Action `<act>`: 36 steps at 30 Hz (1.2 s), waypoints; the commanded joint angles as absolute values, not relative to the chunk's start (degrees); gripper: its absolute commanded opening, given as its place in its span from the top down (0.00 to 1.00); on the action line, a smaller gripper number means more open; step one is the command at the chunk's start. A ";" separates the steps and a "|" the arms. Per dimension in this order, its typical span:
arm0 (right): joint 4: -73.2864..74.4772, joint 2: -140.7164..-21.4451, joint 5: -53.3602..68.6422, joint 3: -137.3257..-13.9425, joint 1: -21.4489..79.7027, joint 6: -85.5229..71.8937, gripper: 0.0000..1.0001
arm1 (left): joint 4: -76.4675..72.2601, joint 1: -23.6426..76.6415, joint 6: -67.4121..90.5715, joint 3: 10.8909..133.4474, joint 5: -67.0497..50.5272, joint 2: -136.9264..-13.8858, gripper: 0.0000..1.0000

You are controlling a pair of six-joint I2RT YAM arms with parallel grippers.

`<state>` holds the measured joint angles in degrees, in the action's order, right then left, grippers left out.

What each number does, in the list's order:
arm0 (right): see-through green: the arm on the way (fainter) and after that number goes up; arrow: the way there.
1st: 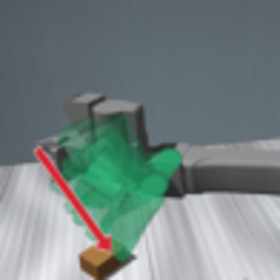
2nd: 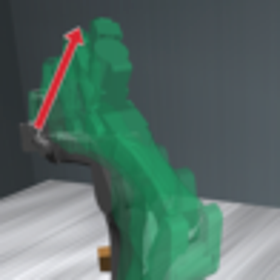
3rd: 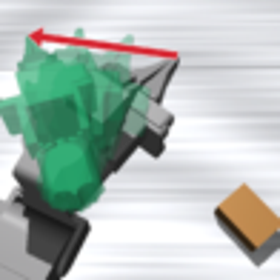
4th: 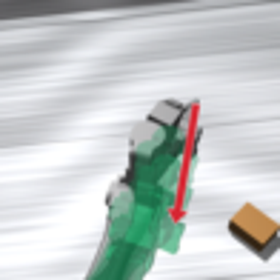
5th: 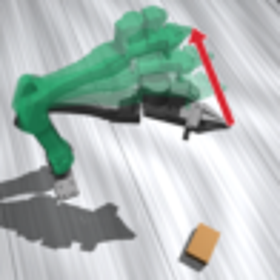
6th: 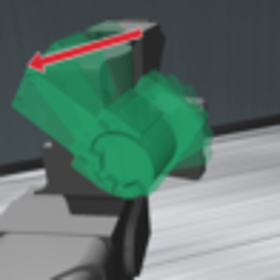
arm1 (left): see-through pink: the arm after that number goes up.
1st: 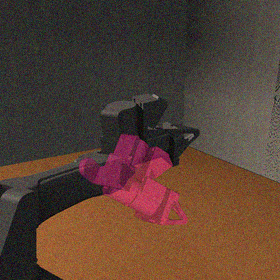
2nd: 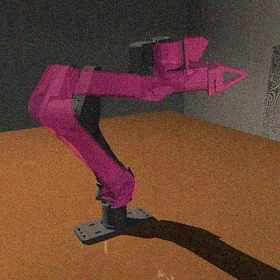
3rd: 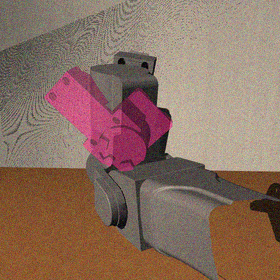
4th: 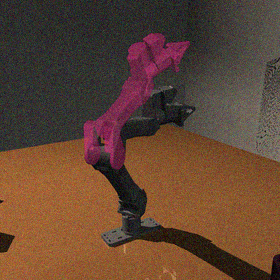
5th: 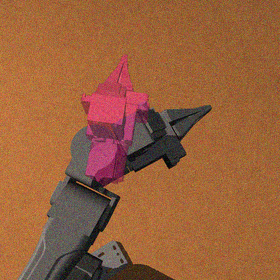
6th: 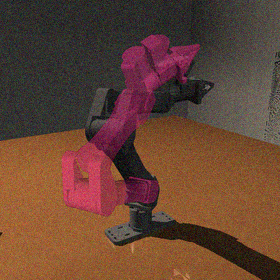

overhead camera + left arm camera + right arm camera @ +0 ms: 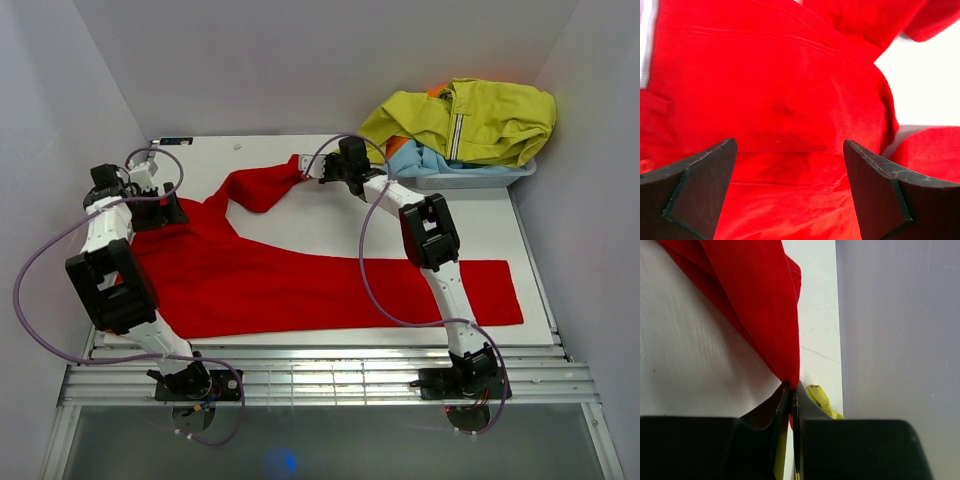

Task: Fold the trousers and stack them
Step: Flatten the trousers out

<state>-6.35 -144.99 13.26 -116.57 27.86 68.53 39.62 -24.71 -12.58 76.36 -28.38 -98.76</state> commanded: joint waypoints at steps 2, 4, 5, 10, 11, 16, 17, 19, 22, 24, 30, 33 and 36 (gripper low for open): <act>-9.50 -138.26 8.55 -112.86 28.13 65.75 0.92 | 35.61 -26.10 -11.69 76.74 -23.73 -96.67 0.02; -6.78 -133.89 6.69 -111.54 27.86 64.52 0.92 | 33.40 -26.10 -12.04 75.94 -21.98 -99.83 0.05; -5.03 -132.20 6.24 -110.14 27.60 64.16 0.92 | 32.62 -26.28 -12.30 75.07 -20.49 -101.06 0.05; 3.74 -117.46 4.75 -102.41 25.40 59.69 0.92 | 29.71 -28.39 -11.60 74.09 -18.02 -108.18 0.11; 5.78 -115.68 4.22 -101.44 24.97 59.07 0.92 | 29.19 -28.56 -11.51 73.92 -17.50 -108.89 0.13; 17.12 -106.72 1.68 -96.60 20.49 56.52 0.92 | 28.21 -28.74 -10.81 73.83 -13.63 -112.23 0.14; 20.01 -106.09 0.80 -96.24 19.35 56.17 0.92 | 28.21 -28.83 -10.72 73.74 -13.10 -113.11 0.14; 22.40 -105.03 0.18 -95.71 15.92 55.81 0.92 | 27.86 -29.09 -10.55 73.22 -12.39 -113.55 0.13; 29.78 -105.29 -1.32 -97.38 10.65 54.76 0.92 | 27.42 -29.27 -10.55 72.69 -12.74 -113.73 0.11; 33.03 -105.21 -2.02 -97.12 7.32 54.67 0.92 | 27.33 -29.27 -10.63 72.34 -12.66 -113.47 0.11; 36.20 -101.87 -2.64 -93.08 -1.47 55.63 0.92 | 27.42 -30.14 -11.25 72.42 -12.04 -113.38 0.10; 38.93 -99.15 -1.06 -92.11 -5.18 56.16 0.92 | 27.51 -30.58 -12.04 72.60 -11.60 -113.47 0.08; 42.26 -96.51 0.95 -90.88 -8.51 58.53 0.92 | 27.86 -31.11 -12.57 73.04 -11.51 -113.47 0.07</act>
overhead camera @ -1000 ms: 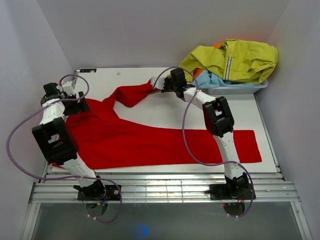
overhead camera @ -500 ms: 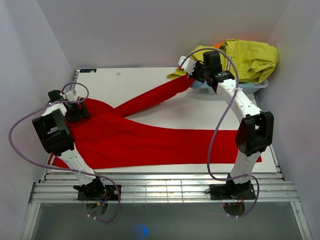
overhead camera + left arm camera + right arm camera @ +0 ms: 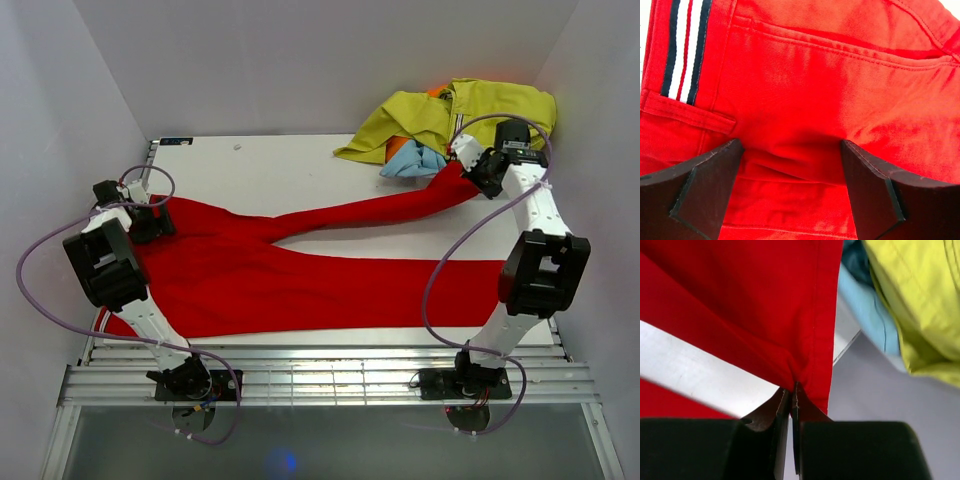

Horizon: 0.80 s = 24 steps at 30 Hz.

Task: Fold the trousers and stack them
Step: Flatten the trousers out

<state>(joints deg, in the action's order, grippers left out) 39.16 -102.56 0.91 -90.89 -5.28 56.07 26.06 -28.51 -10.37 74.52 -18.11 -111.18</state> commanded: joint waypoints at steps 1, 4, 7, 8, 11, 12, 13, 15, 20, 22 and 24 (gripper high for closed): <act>45.32 -96.07 1.58 -90.97 -9.31 59.49 0.92 | 27.86 -31.20 -12.74 73.12 -11.51 -113.38 0.07; 52.09 -97.81 3.60 -93.68 -12.65 60.29 0.92 | 28.04 -31.38 -13.18 73.39 -11.60 -113.12 0.06; 65.35 -102.29 8.25 -99.55 -15.11 59.24 0.92 | 28.39 -31.38 -13.71 73.48 -12.74 -112.76 0.05; 72.26 -103.44 11.22 -100.88 -15.64 58.28 0.92 | 28.56 -31.38 -13.88 73.39 -13.27 -112.76 0.05; 75.06 -106.35 16.15 -100.38 -15.82 53.63 0.92 | 29.00 -31.38 -14.24 73.30 -15.37 -112.15 0.05; 74.97 -107.22 17.22 -99.76 -15.91 52.83 0.92 | 29.00 -31.38 -14.33 73.30 -15.73 -111.80 0.05; 75.06 -108.18 18.27 -99.76 -15.91 51.78 0.92 | 29.09 -31.38 -14.24 73.21 -16.78 -111.54 0.05; 74.80 -111.51 21.09 -100.89 -15.82 48.45 0.92 | 29.18 -31.29 -14.33 72.95 -17.31 -110.92 0.05; 59.98 -112.77 17.42 -102.05 -15.91 36.93 0.82 | 29.27 -31.29 -14.15 72.51 -19.33 -109.51 0.05; 48.33 -109.35 16.79 -101.08 -15.91 32.71 0.92 | 29.18 -31.29 -13.71 72.25 -19.69 -108.99 0.05; 44.31 -107.50 18.97 -102.46 -15.91 30.68 0.92 | 29.18 -31.29 -13.54 72.59 -19.78 -108.98 0.05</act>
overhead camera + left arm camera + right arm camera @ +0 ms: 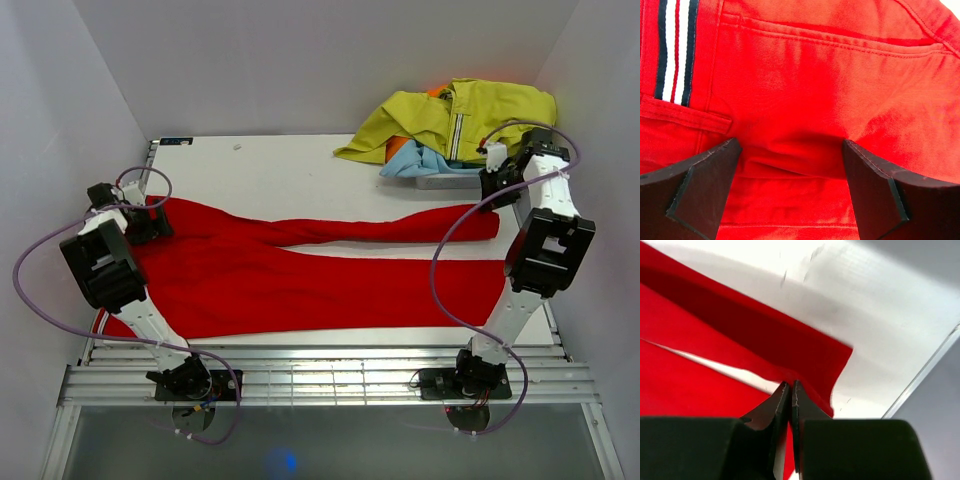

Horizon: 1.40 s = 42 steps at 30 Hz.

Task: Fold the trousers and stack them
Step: Flatten the trousers out

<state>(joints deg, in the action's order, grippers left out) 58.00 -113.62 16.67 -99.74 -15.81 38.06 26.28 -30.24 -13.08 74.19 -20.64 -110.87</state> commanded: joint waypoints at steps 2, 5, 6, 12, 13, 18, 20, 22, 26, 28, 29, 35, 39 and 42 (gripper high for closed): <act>49.55 -107.75 25.74 -107.38 -15.91 31.64 0.92 | 29.44 -31.29 -13.88 72.86 -19.25 -108.72 0.05; 56.48 -105.92 29.18 -111.27 -15.82 35.93 0.92 | 29.01 -31.29 -14.85 72.51 -18.54 -107.85 0.05; 56.86 -103.47 29.01 -108.92 -15.91 36.82 0.92 | 28.92 -31.29 -14.94 72.34 -18.89 -107.75 0.05; 61.69 -90.98 25.49 -95.29 -15.91 47.54 0.92 | 28.83 -31.29 -14.50 72.33 -19.60 -108.37 0.05; 62.92 -89.40 25.49 -92.58 -16.00 48.51 0.92 | 28.83 -31.29 -14.50 72.16 -19.77 -108.28 0.05; 68.20 -77.53 28.12 -86.06 -16.00 57.20 0.92 | 28.74 -31.29 -14.24 71.72 -20.39 -107.84 0.05; 67.68 -74.81 28.30 -83.51 -16.00 57.48 0.92 | 28.74 -31.20 -14.15 71.63 -20.39 -107.84 0.05; 65.15 -75.49 26.03 -81.49 -16.00 55.03 0.92 | 28.74 -31.29 -14.15 71.63 -20.22 -108.02 0.05; 54.52 -86.09 20.57 -78.22 -17.31 48.01 0.92 | 28.74 -31.29 -13.89 71.72 -20.30 -108.89 0.05; 51.26 -91.20 18.91 -79.80 -17.49 42.32 0.92 | 28.83 -31.29 -13.71 72.16 -20.30 -109.42 0.05; 48.11 -96.19 18.46 -81.11 -17.66 40.54 0.92 | 28.83 -31.29 -13.71 72.25 -20.22 -109.68 0.05; 36.93 -108.79 15.73 -91.57 -18.45 26.75 0.92 | 28.39 -31.29 -13.89 71.46 -19.60 -110.04 0.05; 33.50 -108.46 19.68 -94.22 -19.16 23.47 0.92 | 28.30 -31.20 -14.41 71.19 -18.99 -109.60 0.05; 30.08 -105.39 16.54 -91.68 -19.25 21.11 0.92 | 28.21 -31.29 -14.33 71.72 -18.90 -109.60 0.04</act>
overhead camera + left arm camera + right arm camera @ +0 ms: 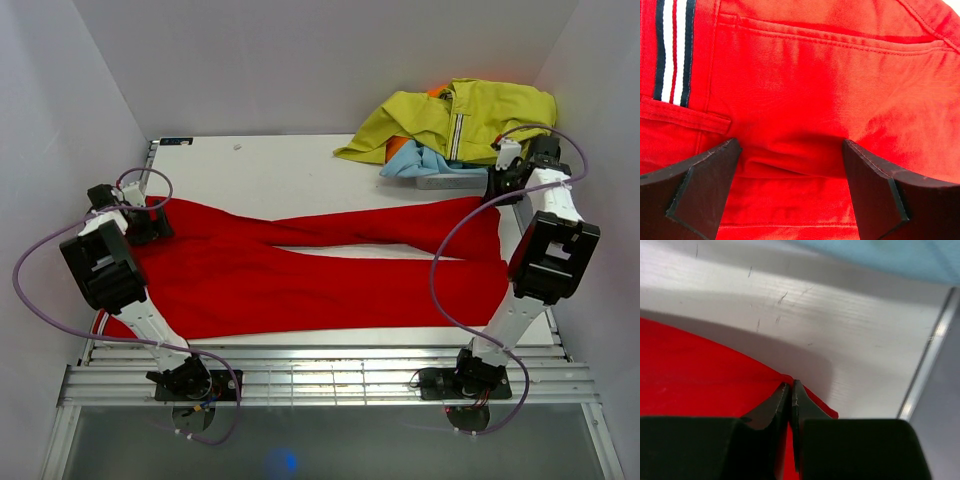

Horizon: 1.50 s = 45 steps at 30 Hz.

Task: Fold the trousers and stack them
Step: Flatten the trousers out

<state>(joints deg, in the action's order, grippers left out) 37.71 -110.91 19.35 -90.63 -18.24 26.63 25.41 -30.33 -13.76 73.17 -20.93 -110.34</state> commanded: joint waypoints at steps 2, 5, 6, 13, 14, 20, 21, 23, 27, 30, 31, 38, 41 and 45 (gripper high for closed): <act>19.46 -102.85 10.04 -85.56 -19.16 19.78 0.92 | 28.13 -31.29 -13.89 72.33 -19.68 -110.12 0.04; 13.45 -104.66 6.77 -83.41 -18.11 21.70 0.90 | 28.12 -31.29 -12.83 72.86 -19.86 -111.35 0.04; 14.49 -105.90 6.42 -85.15 -17.67 22.58 0.74 | 28.30 -31.29 -12.75 73.04 -19.95 -111.36 0.04; 28.12 -108.12 5.08 -91.33 -18.09 33.73 0.02 | 29.44 -31.29 -12.92 73.21 -20.39 -110.04 0.04; 30.65 -105.50 6.32 -90.80 -18.71 38.10 0.02 | 29.44 -31.29 -13.09 73.13 -20.56 -109.78 0.04; 45.68 -94.33 20.56 -82.37 -21.53 62.97 0.26 | 29.62 -31.29 -13.45 72.25 -21.44 -109.16 0.04; 47.79 -93.52 21.35 -80.87 -21.36 69.63 0.28 | 29.62 -31.29 -13.45 72.25 -21.53 -109.07 0.04; 50.71 -91.42 22.32 -76.50 -21.36 75.12 0.30 | 30.06 -31.29 -13.53 72.59 -22.06 -109.33 0.04; 44.66 -89.82 20.75 -69.62 -20.40 80.94 0.38 | 30.59 -31.29 -13.53 73.04 -22.76 -109.51 0.04; 42.72 -91.58 19.60 -68.12 -18.99 82.26 0.45 | 30.85 -31.29 -13.62 73.04 -23.12 -109.77 0.04; 42.19 -92.71 18.90 -67.85 -18.64 82.87 0.46 | 30.85 -31.29 -13.71 73.04 -23.03 -109.78 0.04; 32.19 -95.27 16.09 -61.35 -16.00 83.67 0.45 | 30.85 -31.29 -13.62 72.77 -23.38 -110.56 0.04; 30.94 -97.29 15.29 -60.64 -14.59 82.88 0.45 | 31.02 -31.29 -13.54 72.95 -23.55 -110.65 0.04; 26.74 -98.79 13.98 -58.98 -13.27 82.27 0.46 | 31.29 -31.29 -13.36 73.39 -23.47 -110.65 0.04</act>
